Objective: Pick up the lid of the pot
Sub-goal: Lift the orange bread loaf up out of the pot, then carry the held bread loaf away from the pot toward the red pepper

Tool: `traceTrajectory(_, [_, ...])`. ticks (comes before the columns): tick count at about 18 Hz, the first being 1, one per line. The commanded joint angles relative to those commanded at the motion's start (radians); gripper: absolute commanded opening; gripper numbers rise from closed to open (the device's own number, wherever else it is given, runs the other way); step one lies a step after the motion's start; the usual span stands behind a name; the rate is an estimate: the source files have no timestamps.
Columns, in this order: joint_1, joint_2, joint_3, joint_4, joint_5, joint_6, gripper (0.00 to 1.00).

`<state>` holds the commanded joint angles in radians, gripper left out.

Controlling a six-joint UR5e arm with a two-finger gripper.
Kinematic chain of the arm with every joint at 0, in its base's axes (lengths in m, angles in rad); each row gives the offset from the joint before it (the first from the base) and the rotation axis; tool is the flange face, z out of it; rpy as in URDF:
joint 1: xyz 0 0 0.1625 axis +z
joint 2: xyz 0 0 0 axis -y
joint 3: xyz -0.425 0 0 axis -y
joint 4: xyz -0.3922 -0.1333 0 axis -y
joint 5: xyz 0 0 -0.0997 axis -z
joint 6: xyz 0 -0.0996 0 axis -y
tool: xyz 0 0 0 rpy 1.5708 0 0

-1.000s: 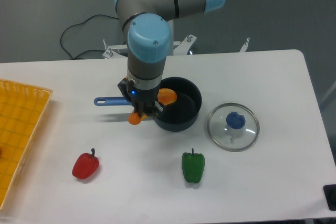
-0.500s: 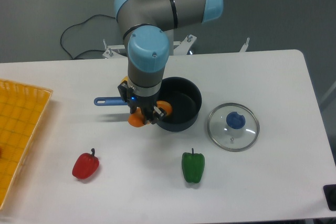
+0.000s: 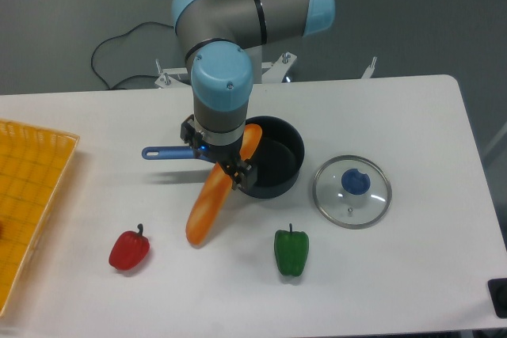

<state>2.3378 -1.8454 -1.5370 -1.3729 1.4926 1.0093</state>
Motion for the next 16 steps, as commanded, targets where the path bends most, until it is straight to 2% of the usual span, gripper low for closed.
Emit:
traceTrajectory(4, [0.049, 0.008, 0.014, -0.009, 0.003, 0.011, 1.0])
traceTrajectory(8, [0.161, 0.025, 0.018, -0.014, 0.063, 0.216, 1.0])
traceTrajectory(10, [0.181, 0.023, 0.006, -0.012, 0.074, 0.29, 1.0])
traceTrajectory(12, [0.166, 0.018, 0.003, -0.017, 0.084, 0.27, 1.0])
traceTrajectory(16, [0.078, -0.001, -0.018, -0.009, 0.072, 0.014, 1.0])
